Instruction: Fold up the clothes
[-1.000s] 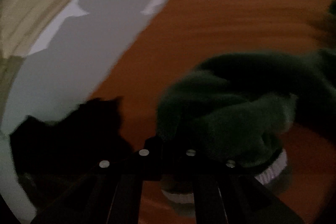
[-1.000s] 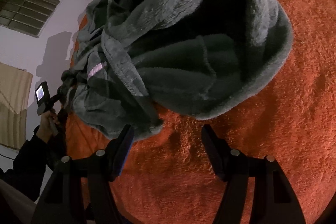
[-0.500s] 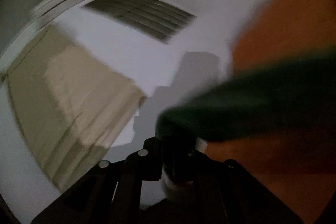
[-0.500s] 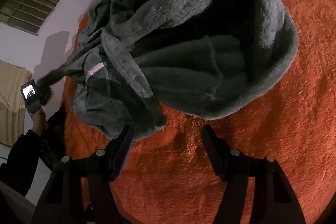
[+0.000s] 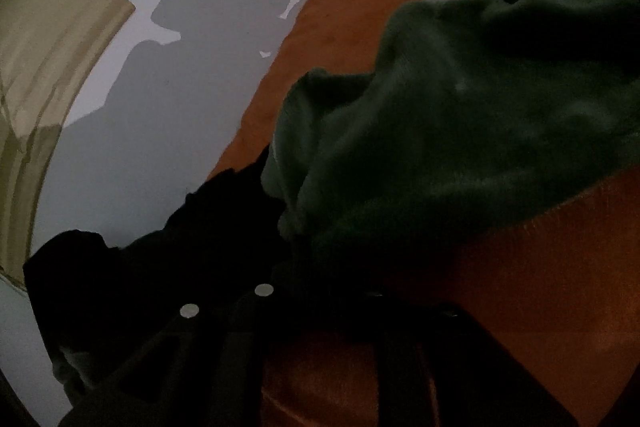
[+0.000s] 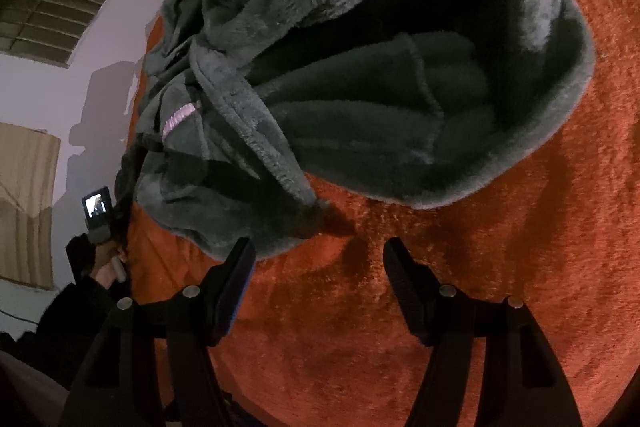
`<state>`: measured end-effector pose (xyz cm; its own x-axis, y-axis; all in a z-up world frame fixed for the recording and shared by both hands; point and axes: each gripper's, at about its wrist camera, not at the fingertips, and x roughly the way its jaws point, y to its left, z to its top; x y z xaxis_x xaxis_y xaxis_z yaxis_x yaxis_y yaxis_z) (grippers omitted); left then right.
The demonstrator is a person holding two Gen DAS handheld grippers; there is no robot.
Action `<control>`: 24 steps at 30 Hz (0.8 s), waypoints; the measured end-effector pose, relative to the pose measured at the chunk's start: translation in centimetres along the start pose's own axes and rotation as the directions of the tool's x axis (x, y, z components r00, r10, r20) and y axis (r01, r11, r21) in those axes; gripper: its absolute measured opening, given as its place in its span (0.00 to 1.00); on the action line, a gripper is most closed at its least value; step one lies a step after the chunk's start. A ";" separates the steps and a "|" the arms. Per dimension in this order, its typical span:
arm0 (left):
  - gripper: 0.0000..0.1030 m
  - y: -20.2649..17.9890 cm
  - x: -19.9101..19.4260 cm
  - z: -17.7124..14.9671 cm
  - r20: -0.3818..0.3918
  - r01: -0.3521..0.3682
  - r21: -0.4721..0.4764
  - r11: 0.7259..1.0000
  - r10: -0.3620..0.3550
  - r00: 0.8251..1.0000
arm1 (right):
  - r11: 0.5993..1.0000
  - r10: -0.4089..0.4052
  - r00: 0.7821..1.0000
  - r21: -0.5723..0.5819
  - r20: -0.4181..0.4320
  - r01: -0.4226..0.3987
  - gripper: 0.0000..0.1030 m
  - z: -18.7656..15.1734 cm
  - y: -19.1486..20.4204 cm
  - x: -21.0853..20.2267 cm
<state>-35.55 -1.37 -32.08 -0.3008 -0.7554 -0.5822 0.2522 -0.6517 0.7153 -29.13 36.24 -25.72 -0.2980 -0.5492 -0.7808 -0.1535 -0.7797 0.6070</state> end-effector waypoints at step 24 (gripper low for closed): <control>0.53 -1.9 -17.3 -6.2 0.087 0.775 -0.428 0.464 -0.833 0.546 | 0.997 -0.051 0.994 -0.052 0.099 0.056 0.64 2.8 0.2 -2.4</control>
<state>-25.11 12.49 -25.79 -0.4544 0.1361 -0.8803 0.2778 -0.9173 -0.2853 -31.06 38.25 -23.34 -0.3816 -0.4766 -0.7920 -0.1209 -0.8237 0.5539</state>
